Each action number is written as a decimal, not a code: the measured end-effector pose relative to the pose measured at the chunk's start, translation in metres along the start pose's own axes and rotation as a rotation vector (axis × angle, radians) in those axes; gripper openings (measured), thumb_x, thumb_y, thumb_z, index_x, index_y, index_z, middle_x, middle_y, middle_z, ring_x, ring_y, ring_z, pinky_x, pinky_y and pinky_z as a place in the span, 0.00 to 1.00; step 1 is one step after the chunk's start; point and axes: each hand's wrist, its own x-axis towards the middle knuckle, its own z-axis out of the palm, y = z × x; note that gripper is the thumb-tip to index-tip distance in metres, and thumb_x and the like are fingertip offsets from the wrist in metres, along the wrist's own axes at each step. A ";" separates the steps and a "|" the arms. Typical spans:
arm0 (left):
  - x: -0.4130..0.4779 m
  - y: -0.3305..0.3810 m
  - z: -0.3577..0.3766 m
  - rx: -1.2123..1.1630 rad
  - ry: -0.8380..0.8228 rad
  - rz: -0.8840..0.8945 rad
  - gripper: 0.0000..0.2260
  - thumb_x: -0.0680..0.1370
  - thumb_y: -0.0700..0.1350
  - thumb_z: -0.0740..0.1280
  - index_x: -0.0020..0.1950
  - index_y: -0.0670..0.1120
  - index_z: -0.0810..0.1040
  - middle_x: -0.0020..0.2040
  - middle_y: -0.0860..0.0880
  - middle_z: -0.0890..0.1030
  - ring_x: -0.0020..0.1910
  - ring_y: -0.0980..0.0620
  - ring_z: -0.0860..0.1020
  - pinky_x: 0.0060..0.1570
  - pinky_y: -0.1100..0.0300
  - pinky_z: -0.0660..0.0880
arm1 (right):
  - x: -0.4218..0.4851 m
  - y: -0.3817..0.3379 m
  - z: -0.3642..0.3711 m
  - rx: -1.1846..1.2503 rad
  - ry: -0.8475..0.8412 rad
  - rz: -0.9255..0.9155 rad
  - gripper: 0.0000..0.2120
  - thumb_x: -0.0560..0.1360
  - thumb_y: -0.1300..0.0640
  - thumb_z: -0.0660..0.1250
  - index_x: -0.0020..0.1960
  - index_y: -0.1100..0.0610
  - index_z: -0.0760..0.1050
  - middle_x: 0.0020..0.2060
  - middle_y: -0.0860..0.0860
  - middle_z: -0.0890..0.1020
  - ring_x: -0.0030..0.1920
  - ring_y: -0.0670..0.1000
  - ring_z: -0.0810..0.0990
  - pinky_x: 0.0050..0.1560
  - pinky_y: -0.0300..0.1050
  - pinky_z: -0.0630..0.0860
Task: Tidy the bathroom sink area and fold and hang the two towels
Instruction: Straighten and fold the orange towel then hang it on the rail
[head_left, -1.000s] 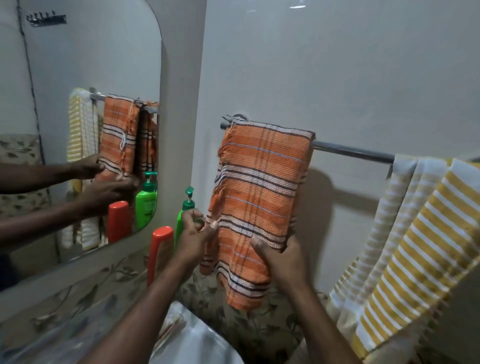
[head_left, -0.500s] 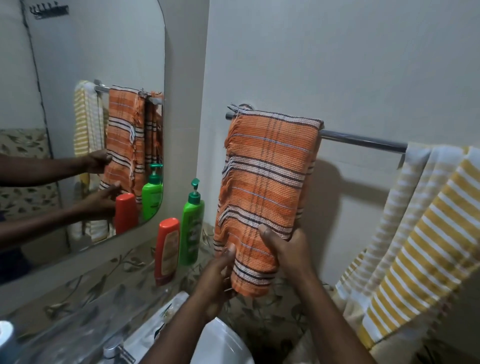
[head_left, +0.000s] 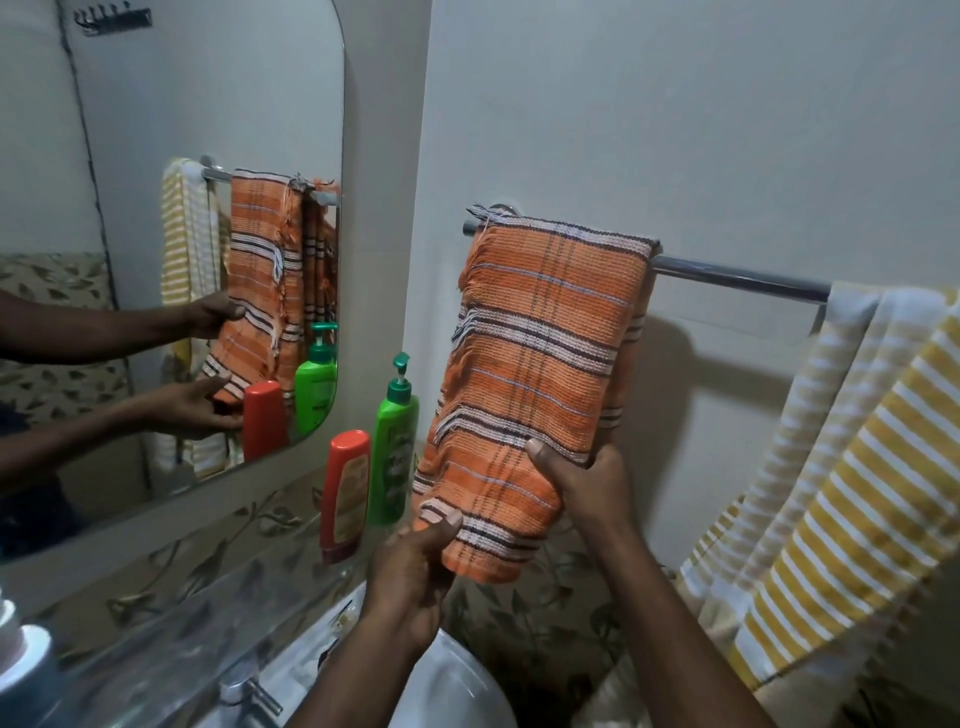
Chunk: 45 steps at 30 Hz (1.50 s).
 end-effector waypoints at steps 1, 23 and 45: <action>-0.003 -0.003 -0.001 0.038 0.034 0.023 0.17 0.74 0.33 0.74 0.63 0.39 0.83 0.55 0.40 0.89 0.44 0.45 0.89 0.36 0.56 0.84 | -0.001 0.000 0.001 0.005 -0.002 -0.003 0.22 0.68 0.49 0.85 0.55 0.57 0.83 0.51 0.52 0.89 0.50 0.55 0.88 0.56 0.60 0.85; 0.034 0.011 -0.004 0.602 0.215 0.264 0.08 0.75 0.35 0.69 0.52 0.45 0.79 0.49 0.42 0.85 0.48 0.40 0.83 0.46 0.47 0.81 | 0.002 0.003 -0.004 0.011 0.031 -0.116 0.28 0.60 0.37 0.79 0.54 0.50 0.80 0.51 0.48 0.88 0.51 0.52 0.88 0.57 0.61 0.84; 0.068 0.028 0.017 0.576 -0.081 0.298 0.04 0.82 0.41 0.68 0.56 0.44 0.80 0.42 0.47 0.88 0.40 0.45 0.86 0.38 0.54 0.79 | -0.001 0.012 -0.003 0.035 0.188 -0.135 0.35 0.57 0.22 0.76 0.50 0.48 0.80 0.45 0.42 0.88 0.46 0.44 0.87 0.51 0.53 0.85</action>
